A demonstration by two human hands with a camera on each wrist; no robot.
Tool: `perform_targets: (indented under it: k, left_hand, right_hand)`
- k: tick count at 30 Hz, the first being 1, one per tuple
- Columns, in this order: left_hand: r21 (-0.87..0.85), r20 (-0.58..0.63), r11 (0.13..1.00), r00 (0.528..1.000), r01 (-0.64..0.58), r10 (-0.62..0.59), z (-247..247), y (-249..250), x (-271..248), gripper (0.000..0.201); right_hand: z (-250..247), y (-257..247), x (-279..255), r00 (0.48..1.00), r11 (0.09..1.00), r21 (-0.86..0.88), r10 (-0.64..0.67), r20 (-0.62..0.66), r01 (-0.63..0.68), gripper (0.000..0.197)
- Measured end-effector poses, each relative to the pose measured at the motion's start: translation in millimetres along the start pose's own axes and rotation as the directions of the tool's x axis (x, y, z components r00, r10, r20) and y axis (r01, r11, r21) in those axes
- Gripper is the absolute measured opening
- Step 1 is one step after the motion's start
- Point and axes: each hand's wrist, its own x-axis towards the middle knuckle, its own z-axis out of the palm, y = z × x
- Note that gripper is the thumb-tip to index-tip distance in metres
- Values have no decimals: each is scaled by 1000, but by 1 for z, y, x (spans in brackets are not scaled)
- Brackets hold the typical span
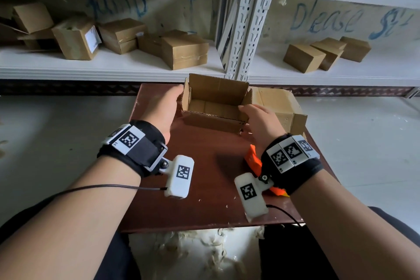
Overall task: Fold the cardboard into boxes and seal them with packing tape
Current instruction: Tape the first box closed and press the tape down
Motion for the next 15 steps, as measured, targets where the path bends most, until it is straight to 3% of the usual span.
perform_targets:
  k: [3, 5, 11, 15]
  left_hand:
    - [-64, 4, 998, 1000, 19, -19, -1, 8, 9, 16]
    - [-96, -34, 995, 999, 38, -41, -7, 10, 24, 34]
    - [-102, -155, 992, 984, 71, -87, -30, 16, 71, 16]
    - [-94, -265, 989, 955, 113, -134, -57, 17, 96, 16]
  right_hand:
    - [2, -7, 10, 996, 996, 55, 67, 50, -70, 17]
    - [9, -10, 17, 985, 987, 107, 103, 136, -118, 14]
    - [50, -13, 52, 889, 929, 241, 159, 429, -282, 25]
    - [96, -8, 76, 872, 902, 291, 160, 462, -320, 31]
